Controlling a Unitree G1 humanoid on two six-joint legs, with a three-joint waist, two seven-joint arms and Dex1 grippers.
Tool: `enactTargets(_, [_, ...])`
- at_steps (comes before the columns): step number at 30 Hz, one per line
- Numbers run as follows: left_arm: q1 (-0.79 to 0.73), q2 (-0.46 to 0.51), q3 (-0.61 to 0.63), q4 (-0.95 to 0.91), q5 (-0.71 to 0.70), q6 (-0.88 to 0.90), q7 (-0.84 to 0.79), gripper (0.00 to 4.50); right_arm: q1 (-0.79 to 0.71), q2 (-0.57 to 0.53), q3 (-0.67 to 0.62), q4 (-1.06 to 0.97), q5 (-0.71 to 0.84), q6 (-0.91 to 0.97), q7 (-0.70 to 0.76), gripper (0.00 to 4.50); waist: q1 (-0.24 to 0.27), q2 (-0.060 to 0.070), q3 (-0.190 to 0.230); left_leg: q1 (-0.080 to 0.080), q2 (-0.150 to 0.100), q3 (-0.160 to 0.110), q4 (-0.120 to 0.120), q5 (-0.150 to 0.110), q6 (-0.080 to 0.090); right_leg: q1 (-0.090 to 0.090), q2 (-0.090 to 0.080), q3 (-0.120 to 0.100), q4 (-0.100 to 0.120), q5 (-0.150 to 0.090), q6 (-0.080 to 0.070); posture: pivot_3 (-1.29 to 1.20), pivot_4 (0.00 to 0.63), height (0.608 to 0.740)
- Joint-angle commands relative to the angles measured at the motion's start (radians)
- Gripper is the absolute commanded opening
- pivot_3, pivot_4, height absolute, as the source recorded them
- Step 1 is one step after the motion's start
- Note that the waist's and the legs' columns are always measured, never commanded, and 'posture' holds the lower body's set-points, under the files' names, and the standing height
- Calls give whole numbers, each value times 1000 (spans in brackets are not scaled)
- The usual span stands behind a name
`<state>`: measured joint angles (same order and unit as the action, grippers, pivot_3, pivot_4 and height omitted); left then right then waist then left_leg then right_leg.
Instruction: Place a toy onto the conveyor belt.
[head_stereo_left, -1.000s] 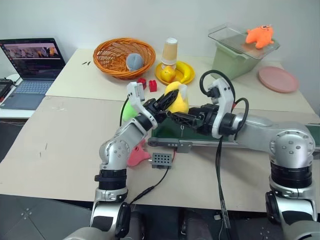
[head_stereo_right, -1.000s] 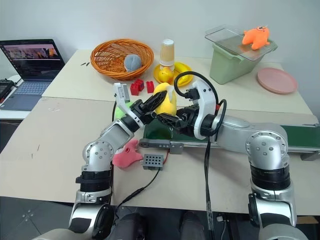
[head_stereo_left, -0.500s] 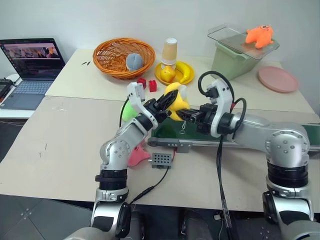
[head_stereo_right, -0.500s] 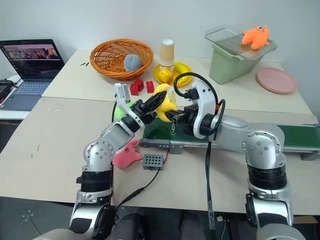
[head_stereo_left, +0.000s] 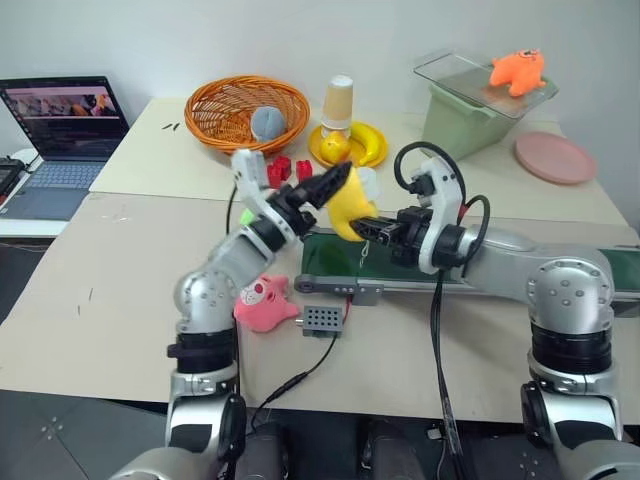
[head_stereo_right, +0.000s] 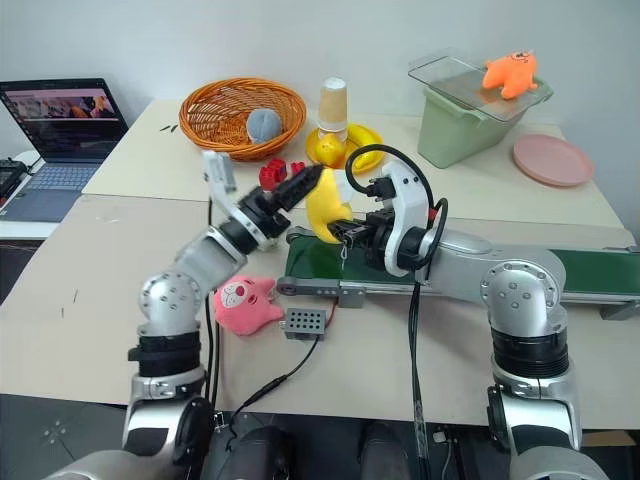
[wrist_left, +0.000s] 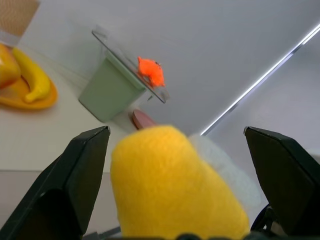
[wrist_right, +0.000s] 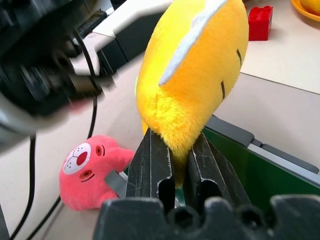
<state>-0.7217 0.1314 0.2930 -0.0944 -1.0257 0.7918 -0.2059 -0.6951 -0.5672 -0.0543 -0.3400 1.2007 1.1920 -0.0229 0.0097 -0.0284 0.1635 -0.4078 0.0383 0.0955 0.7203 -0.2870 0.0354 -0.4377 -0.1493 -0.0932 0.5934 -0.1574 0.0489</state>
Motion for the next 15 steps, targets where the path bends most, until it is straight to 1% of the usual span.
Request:
enactTargets(1, [-75,95,97,30,-67,16,9,4459,-49,-103,-7,-65,-64,21,66,0,0,0,0,0,0,0,0,0,0,0,0,0,0,0,0,0,150,740])
enactTargets(5, [-112,239,108,80,-67,76,-55,4459,-100,-312,120,-145,-269,-36,228,0,0,0,0,0,0,0,-2,1,-1,-1,0,0,0,0,0,0,150,740])
enactTargets(8, [-99,386,41,60,-52,159,-215,4459,-113,-435,210,-184,-433,-148,370,0,0,0,0,0,-1,1,-5,3,-4,-1,0,-1,-1,-1,1,0,150,740])
enactTargets(9, [-83,447,5,40,-50,195,-289,4459,-116,-464,235,-196,-487,-199,420,0,-1,0,0,0,-1,1,-5,5,-9,-1,0,-1,-1,-2,1,0,150,740])
enactTargets(10, [-57,515,-45,6,-29,213,-378,4459,-120,-489,259,-207,-542,-253,465,0,-1,0,0,0,-1,1,-6,6,-10,-1,0,-1,-1,-2,1,0,150,740])
enactTargets(11, [-40,561,-81,-16,-12,221,-440,4459,-120,-503,274,-211,-585,-294,501,0,-4,0,1,0,-1,1,-6,6,-11,-2,0,-1,-1,-2,1,0,150,740])
enactTargets(13, [-5,651,-153,-60,25,216,-564,4459,-116,-528,308,-218,-693,-399,567,0,-6,0,1,1,-1,2,-7,6,-11,-2,0,0,-1,-3,1,0,150,740])
enactTargets(15, [11,706,-190,-84,42,214,-653,4459,-101,-536,328,-216,-788,-501,617,0,-8,0,1,1,0,2,-7,7,-12,-3,0,0,0,-4,1,0,150,740])
